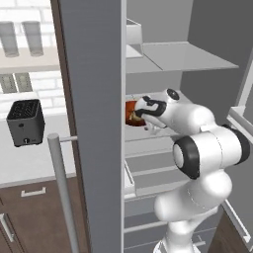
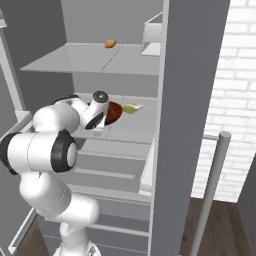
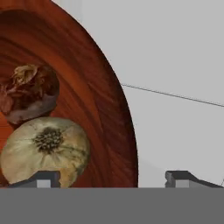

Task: Pick the chicken drumstick and onion from their plates and place them in the bowl. Then put the bowl in the fridge.

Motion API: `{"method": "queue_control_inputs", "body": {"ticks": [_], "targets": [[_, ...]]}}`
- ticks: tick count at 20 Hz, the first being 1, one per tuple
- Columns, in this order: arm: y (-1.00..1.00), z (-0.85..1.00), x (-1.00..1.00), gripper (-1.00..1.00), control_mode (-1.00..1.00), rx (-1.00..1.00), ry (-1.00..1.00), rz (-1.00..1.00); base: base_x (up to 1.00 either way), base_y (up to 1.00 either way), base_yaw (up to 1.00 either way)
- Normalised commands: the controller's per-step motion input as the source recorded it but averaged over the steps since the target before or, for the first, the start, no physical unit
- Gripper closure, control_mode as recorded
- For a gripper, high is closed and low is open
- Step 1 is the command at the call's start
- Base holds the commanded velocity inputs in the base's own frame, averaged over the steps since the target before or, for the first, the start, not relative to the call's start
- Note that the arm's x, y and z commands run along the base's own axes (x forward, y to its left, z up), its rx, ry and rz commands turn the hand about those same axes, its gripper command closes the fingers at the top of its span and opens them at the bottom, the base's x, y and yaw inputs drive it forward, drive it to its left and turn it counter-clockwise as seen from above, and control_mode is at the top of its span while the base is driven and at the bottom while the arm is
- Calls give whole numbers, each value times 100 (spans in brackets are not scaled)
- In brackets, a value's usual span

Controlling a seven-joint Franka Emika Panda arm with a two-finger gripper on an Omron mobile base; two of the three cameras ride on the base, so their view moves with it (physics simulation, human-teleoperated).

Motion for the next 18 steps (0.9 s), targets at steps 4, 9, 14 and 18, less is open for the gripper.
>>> {"method": "queue_control_inputs", "body": {"ticks": [4, 9, 14, 18], "targets": [[0, 57, -45, -100, -100, 0, -25, 0, 0, 0, 0], [-1, 69, -78, -100, -100, 0, -15, 0, 0, 0, 0], [-7, 75, -100, -100, -100, 1, -5, 0, 0, 0, 0], [-14, 100, -88, -100, -100, 6, 3, -1, 0, 0, 0]]}}
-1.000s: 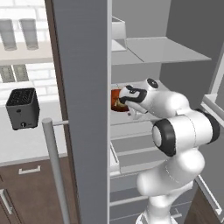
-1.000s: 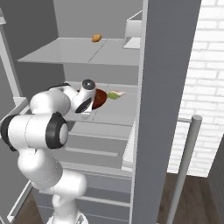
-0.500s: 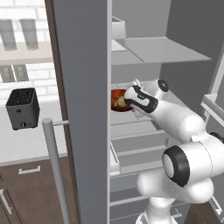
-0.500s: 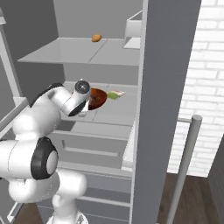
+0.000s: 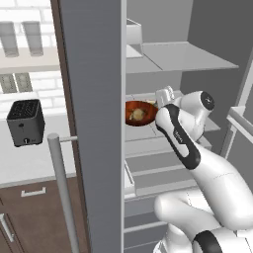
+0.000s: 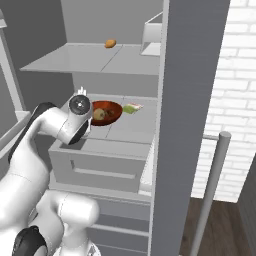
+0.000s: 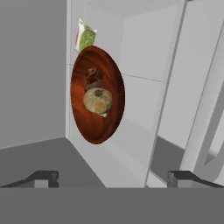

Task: Pick the chicken drumstick and onion from their plates and place them in the bowl. Then put the bowl in the fridge.

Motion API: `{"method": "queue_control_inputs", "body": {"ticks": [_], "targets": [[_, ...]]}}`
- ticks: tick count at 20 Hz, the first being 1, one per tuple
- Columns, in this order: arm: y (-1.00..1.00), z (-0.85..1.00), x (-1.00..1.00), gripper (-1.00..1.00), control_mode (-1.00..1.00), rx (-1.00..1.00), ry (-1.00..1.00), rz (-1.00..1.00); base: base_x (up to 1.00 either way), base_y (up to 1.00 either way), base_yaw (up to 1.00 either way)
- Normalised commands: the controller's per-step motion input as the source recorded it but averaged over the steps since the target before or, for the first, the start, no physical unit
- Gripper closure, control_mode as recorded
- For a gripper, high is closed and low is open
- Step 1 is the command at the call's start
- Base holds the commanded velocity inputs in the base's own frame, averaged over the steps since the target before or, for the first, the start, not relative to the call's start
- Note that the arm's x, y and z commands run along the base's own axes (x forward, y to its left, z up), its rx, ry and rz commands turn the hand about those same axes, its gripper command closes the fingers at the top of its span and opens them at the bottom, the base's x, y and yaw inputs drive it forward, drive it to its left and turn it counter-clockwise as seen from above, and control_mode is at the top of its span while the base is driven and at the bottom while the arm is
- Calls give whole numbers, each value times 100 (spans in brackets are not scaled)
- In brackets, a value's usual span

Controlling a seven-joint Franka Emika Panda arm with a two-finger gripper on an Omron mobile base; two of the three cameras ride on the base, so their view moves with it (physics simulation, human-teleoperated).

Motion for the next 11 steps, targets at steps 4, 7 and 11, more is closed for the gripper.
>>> {"method": "queue_control_inputs", "body": {"ticks": [4, 7, 11], "targets": [[-37, 77, -99, -100, -100, 2, 11, -1, 0, 0, 0], [-44, 33, -100, -100, -100, 0, 9, 0, 0, 0, 0], [-18, 19, -99, -100, -100, -8, 2, 0, 0, 0, 0]]}}
